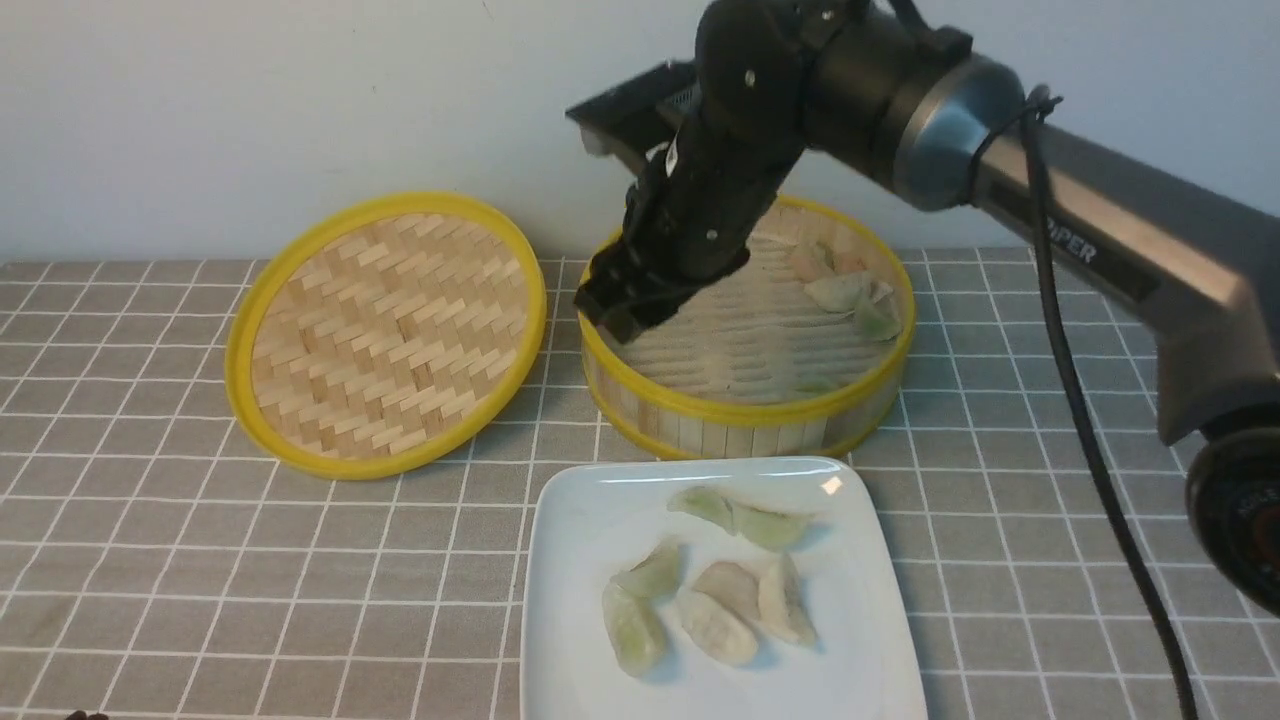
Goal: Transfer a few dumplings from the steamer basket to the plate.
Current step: Use the right arm to grab a dumpling from inside the steamer
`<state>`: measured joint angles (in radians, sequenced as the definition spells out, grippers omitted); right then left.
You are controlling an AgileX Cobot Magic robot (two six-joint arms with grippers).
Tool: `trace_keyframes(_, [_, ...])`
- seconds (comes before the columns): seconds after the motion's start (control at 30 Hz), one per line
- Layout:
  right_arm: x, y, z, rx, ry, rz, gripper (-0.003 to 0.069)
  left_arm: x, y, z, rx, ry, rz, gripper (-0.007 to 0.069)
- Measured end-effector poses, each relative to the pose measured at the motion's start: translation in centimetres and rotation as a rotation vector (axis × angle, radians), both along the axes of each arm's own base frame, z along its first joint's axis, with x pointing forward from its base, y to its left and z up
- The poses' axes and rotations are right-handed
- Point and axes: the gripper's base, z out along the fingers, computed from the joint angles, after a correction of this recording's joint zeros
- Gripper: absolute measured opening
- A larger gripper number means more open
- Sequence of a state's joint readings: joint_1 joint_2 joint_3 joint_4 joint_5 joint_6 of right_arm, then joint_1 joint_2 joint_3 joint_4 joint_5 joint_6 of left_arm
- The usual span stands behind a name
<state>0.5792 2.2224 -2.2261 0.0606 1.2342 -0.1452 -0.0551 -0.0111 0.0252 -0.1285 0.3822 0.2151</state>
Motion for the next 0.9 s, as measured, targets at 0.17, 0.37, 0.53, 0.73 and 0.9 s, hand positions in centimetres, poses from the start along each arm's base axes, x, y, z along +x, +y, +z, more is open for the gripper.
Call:
trace_keyframes(0.17, [1.6,-2.3,0.9,-0.016,-0.040,-0.075,0.0377,0.0,0.0,0.0,0.000,0.000,0.000,-0.0005])
trace_keyframes(0.37, [5.6,-7.0,-4.0,-0.036,0.065,-0.283,0.0377,0.0,0.0,0.0,0.000,0.000,0.000,-0.0005])
trace_keyframes(0.53, [6.9,-8.2,-7.7,-0.065,0.130,-0.329,0.0377,0.0,0.0,0.0,0.000,0.000,0.000,-0.0005])
trace_keyframes(0.73, [7.0,-7.7,-9.5,-0.079,0.163,-0.322,0.0377,0.0,0.0,0.0,0.000,0.000,0.000,-0.0005])
trace_keyframes(0.9, [6.3,-7.5,-7.9,-0.058,0.153,-0.327,0.0386,0.0,0.0,0.0,0.000,0.000,0.000,-0.0005])
